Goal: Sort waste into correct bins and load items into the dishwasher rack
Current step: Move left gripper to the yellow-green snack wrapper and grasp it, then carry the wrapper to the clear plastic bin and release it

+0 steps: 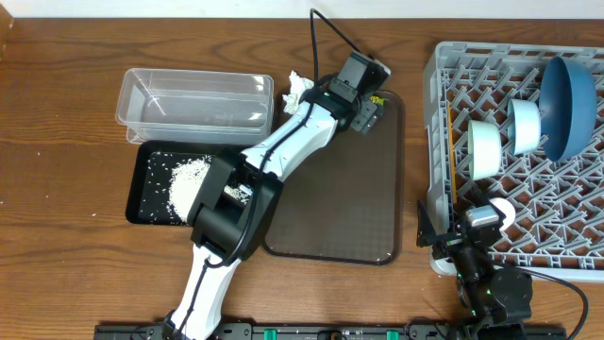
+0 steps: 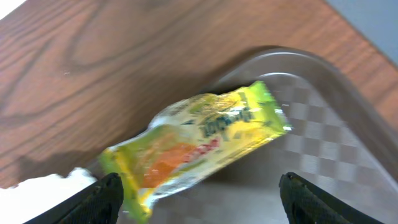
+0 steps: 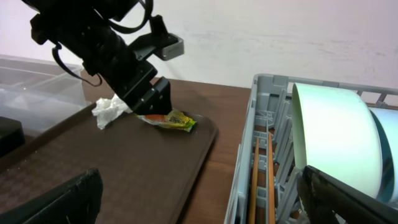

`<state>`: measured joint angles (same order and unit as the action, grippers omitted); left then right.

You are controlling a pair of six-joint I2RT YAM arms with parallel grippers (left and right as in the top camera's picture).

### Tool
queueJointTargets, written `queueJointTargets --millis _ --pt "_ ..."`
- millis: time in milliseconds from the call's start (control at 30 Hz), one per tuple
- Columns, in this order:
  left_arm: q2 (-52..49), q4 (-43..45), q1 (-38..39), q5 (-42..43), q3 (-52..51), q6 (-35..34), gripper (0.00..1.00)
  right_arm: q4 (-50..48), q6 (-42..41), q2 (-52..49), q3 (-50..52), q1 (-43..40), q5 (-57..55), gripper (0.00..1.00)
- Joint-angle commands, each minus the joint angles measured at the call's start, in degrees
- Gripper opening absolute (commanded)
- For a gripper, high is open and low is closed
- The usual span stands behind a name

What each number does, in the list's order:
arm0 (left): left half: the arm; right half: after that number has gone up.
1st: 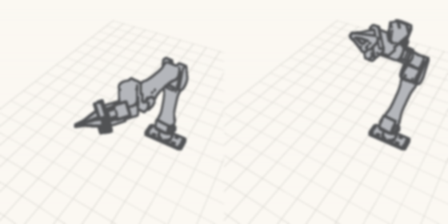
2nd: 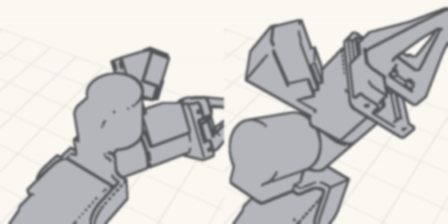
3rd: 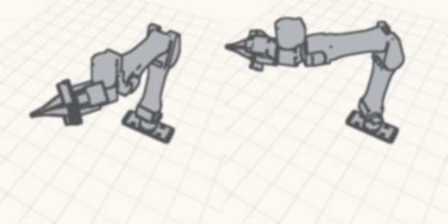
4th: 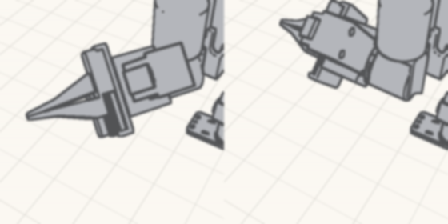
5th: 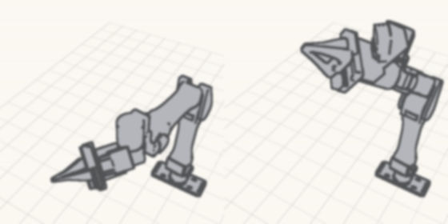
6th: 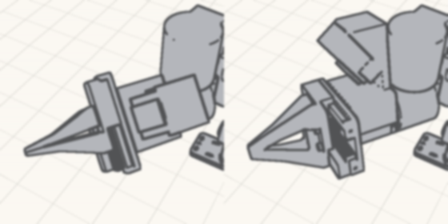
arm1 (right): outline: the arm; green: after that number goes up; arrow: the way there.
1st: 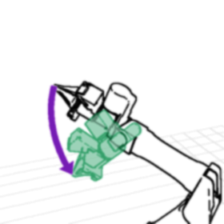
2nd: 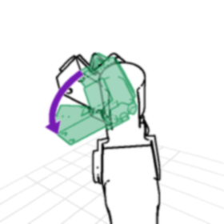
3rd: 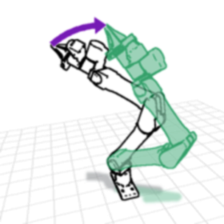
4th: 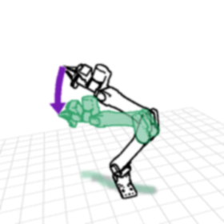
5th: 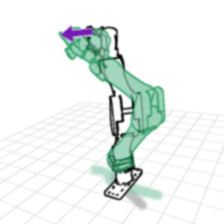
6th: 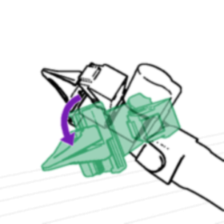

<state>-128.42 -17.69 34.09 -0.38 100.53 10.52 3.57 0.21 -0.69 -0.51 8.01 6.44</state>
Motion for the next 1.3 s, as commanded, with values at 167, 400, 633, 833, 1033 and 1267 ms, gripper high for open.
queueJointTargets --millis 167,400,633,833,1033,1267 --pt "-4.5 1.7 -5.2 -1.6 0.0 -1.8 0.83 0.0 -1.0 0.4 0.2 -1.1 0.2 0.99" --pt "-5.1 1.8 -6.0 10.0 0.0 -1.8 0.82 0.0 -1.0 0.4 0.2 -1.1 0.2 0.99" --pt "-5.1 1.7 -5.9 15.0 0.0 -2.3 0.44 0.0 -1.0 0.4 0.2 -1.1 0.2 0.99" --pt "-4.2 1.0 -6.2 14.9 0.0 -2.3 0.06 0.0 -1.0 0.4 0.2 -1.1 0.2 0.99" --pt "2.1 -3.5 -7.2 14.7 0.0 -6.4 0.06 0.0 -1.0 0.4 0.2 -1.1 0.2 0.99" --pt "12.6 -12.0 -10.2 2.0 0.0 -9.0 0.06 0.0 -1.0 0.4 0.2 -1.1 0.2 0.99"
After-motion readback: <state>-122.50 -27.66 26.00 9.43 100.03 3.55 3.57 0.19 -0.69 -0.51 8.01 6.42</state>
